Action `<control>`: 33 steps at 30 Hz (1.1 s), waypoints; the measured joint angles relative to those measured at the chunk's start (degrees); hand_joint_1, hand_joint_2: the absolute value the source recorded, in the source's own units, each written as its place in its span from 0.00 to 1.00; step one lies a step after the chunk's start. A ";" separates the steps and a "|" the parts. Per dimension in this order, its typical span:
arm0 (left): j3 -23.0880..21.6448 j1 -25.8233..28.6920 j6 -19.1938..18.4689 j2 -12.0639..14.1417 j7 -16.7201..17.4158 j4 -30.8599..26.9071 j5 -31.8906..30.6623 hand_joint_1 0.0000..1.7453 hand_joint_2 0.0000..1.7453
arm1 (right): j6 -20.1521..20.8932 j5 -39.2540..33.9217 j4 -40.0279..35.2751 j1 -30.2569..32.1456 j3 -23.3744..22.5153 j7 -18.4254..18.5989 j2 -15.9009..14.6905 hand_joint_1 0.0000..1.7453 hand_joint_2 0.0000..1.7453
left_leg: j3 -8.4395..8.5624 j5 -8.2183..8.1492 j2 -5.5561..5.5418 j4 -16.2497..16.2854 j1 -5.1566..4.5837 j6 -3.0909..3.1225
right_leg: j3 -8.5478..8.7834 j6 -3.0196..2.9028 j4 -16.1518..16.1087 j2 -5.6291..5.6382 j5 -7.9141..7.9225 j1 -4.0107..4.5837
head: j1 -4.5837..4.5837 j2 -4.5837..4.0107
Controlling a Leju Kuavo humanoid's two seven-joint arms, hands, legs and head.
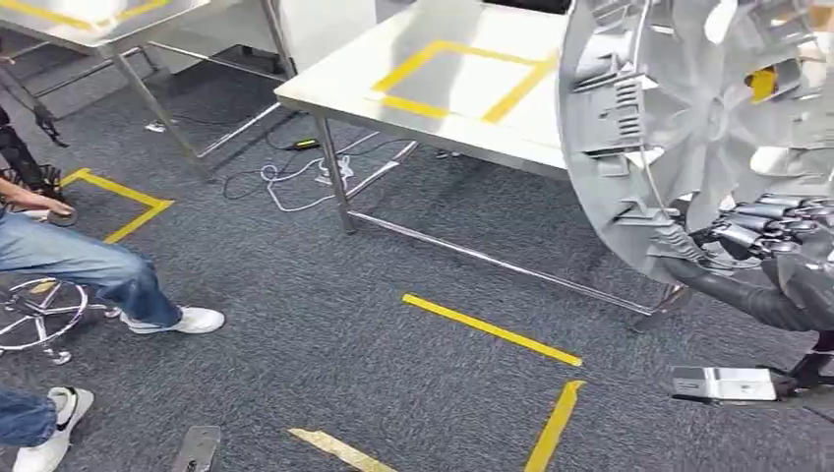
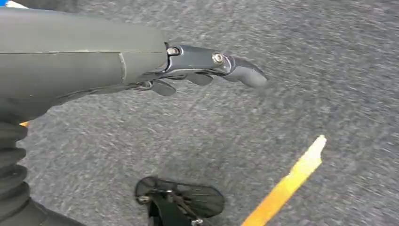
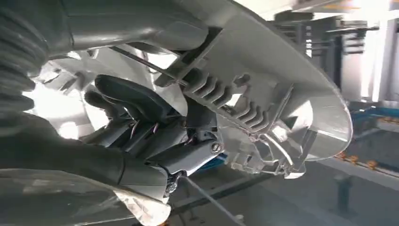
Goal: Take the parts from the cabinet and place them on the table.
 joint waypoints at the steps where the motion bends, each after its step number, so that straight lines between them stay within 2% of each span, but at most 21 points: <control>1: 0.00 0.03 0.02 0.20 0.00 0.00 0.00 0.00 1.00 | 0.04 0.04 0.00 0.00 -0.02 0.00 0.02 1.00 1.00 | 0.73 -0.56 -1.60 -1.66 0.22 0.49 | -0.26 0.20 0.22 0.57 -0.02 0.31 | 0.11 0.00; 2: 0.00 -0.04 0.02 0.16 0.00 0.00 0.00 0.00 1.00 | 0.07 0.09 -0.02 0.14 -0.04 -0.04 0.04 1.00 1.00 | 1.17 -0.93 -1.28 -2.82 0.15 -0.04 | -0.64 0.43 0.28 1.32 0.12 -0.03 | -0.06 0.00; 5: -0.02 -0.07 0.02 -0.06 0.00 0.00 -0.02 0.00 1.00 | 0.09 0.11 -0.13 0.56 -0.17 -0.11 0.00 1.00 1.00 | 1.31 -0.62 0.27 -3.18 0.13 0.23 | -1.05 1.72 -0.12 2.93 0.64 -0.28 | -0.06 0.00; 7: -0.04 -0.21 0.04 -0.06 0.00 -0.02 -0.02 0.00 1.00 | 0.13 0.11 -0.15 0.82 -0.48 -0.11 -0.04 1.00 1.00 | 1.67 -0.32 1.63 -3.82 0.41 0.86 | -2.94 1.87 2.82 -2.02 -1.49 -0.13 | 0.52 0.00; 8: -0.02 -0.18 0.04 -0.04 0.00 0.00 0.00 0.00 1.00 | 0.13 0.09 -0.17 0.82 -0.57 -0.11 -0.02 1.00 1.00 | 1.66 -0.36 2.17 -3.80 0.40 0.92 | -4.83 2.20 6.63 -3.38 -3.38 -0.28 | 0.59 0.00; 10: -0.02 0.00 0.04 -0.06 0.00 0.00 0.00 0.00 1.00 | 0.13 0.11 -0.15 1.07 -0.52 -0.15 0.00 1.00 1.00 | 1.62 -0.50 3.51 -3.76 0.37 1.00 | -9.17 2.83 15.43 -4.26 -6.89 -0.62 | 0.57 0.00; 11: -0.02 0.03 0.02 -0.09 0.00 0.00 0.00 0.00 1.00 | 0.15 0.11 -0.17 1.09 -0.52 -0.13 0.00 1.00 1.00 | 1.63 -0.55 4.17 -3.75 0.37 0.96 | -10.28 3.07 17.58 -4.35 -7.12 -0.75 | 0.57 0.00; 13: -0.02 -0.03 0.02 -0.13 0.00 0.00 -0.02 0.00 1.00 | 0.15 0.11 -0.15 1.09 -0.52 -0.13 0.00 1.00 1.00 | 1.81 -0.82 5.41 -3.73 0.43 0.70 | -8.02 3.37 13.45 -4.74 -3.92 -0.99 | 0.57 0.00; 15: -0.04 -0.09 0.02 -0.17 0.00 0.00 -0.02 0.00 1.00 | 0.15 0.11 -0.17 1.06 -0.57 -0.15 0.00 1.00 1.00 | 2.19 -1.20 6.36 -3.64 0.49 0.28 | -2.88 3.47 4.40 -6.19 0.05 -1.15 | 0.57 0.00; 16: -0.04 -0.09 0.00 -0.17 0.00 0.00 -0.02 0.00 1.00 | 0.15 0.13 -0.17 1.05 -0.59 -0.15 0.00 1.00 1.00 | 2.27 -1.31 6.54 -3.60 0.48 0.13 | -1.82 3.46 2.55 -6.92 0.67 -1.15 | 0.57 0.00; 17: -0.04 -0.11 0.00 -0.06 0.00 0.00 -0.02 0.00 1.00 | 0.15 0.13 -0.15 0.98 -0.63 -0.17 0.04 1.00 1.00 | 2.37 -1.57 6.91 -3.56 -0.04 -0.29 | -0.40 3.38 0.54 -9.41 -0.56 -0.34 | 0.68 0.00; 18: -0.04 -0.12 0.00 -0.11 0.00 0.00 -0.02 0.00 1.00 | 0.15 0.15 -0.17 0.96 -0.68 -0.33 0.04 1.00 1.00 | 2.26 -1.69 7.31 -3.29 -0.24 -0.56 | -0.21 2.44 0.17 -8.45 -0.19 -0.44 | 0.54 0.00; 21: -0.04 -0.24 0.00 -0.11 0.00 0.00 -0.02 0.00 1.00 | 0.22 0.20 -0.17 1.06 -0.76 -0.52 0.04 1.00 1.00 | 2.81 -1.88 8.96 -3.51 -0.25 -1.14 | -0.67 1.24 0.40 -6.66 -0.29 -0.33 | 0.46 0.00; 22: -0.06 -0.31 0.00 -0.15 0.00 0.00 -0.02 0.00 1.00 | 0.26 0.20 -0.24 1.07 -0.89 -0.61 0.04 1.00 1.00 | 2.81 -2.50 8.67 -3.39 -0.06 -1.62 | -0.40 0.75 0.14 -6.26 -0.16 -0.62 | 0.39 0.00; 24: -0.07 -0.46 -0.02 -0.11 0.00 0.00 -0.07 0.00 1.00 | 0.48 0.17 -0.31 0.83 -1.14 -0.76 0.04 1.00 1.00 | 0.70 -5.84 4.62 2.02 0.15 -1.70 | -0.33 0.10 0.15 -5.42 -0.25 -0.62 | 0.17 0.00; 26: -0.07 -0.26 -0.04 -0.15 0.00 0.00 -0.07 0.00 1.00 | 0.68 0.20 -0.31 0.84 -1.01 -1.00 0.09 1.00 1.00 | -3.63 -9.38 3.57 10.93 0.08 -1.67 | -0.33 -0.12 0.15 -4.17 -0.32 -0.51 | 0.02 0.00; 27: -0.07 -0.09 -0.11 -0.19 0.00 0.00 -0.07 0.00 1.00 | 0.77 0.20 -0.31 0.83 -0.92 -1.03 0.13 1.00 1.00 | -5.01 -9.65 3.49 13.38 0.08 -1.60 | -0.31 -0.16 0.17 -3.48 -0.34 -0.43 | 0.04 0.00; 28: -0.07 -0.03 -0.15 -0.19 0.00 0.00 -0.07 0.00 1.00 | 0.85 0.20 -0.31 0.81 -0.92 -1.03 0.15 1.00 1.00 | -5.27 -8.58 3.46 13.34 0.08 -1.47 | -0.22 -0.16 0.19 -2.63 -0.35 -0.35 | 0.02 0.00; 30: -0.07 -0.18 -0.15 -0.19 0.00 0.00 -0.07 0.00 1.00 | 1.11 0.26 -0.31 0.79 -0.92 -1.14 0.28 1.00 1.00 | -3.18 -3.66 3.05 7.38 0.07 -0.93 | -0.05 -0.15 0.25 -1.16 -0.36 -0.26 | 0.02 0.00; 31: -0.07 -0.26 -0.15 -0.19 0.00 0.00 -0.07 0.00 1.00 | 1.20 0.31 -0.28 0.79 -0.92 -1.18 0.35 1.00 1.00 | -1.34 -0.80 1.95 2.61 0.04 -0.53 | 0.07 -0.11 0.25 -0.50 -0.38 -0.24 | 0.02 0.00; 33: -0.09 -0.27 -0.13 -0.06 0.02 0.00 -0.07 0.00 1.00 | 1.27 0.35 -0.24 0.45 -0.85 -1.25 0.48 1.00 1.00 | 0.19 0.10 -1.91 -1.63 0.40 0.14 | -0.44 0.25 0.54 0.81 -0.35 -0.11 | 0.22 0.00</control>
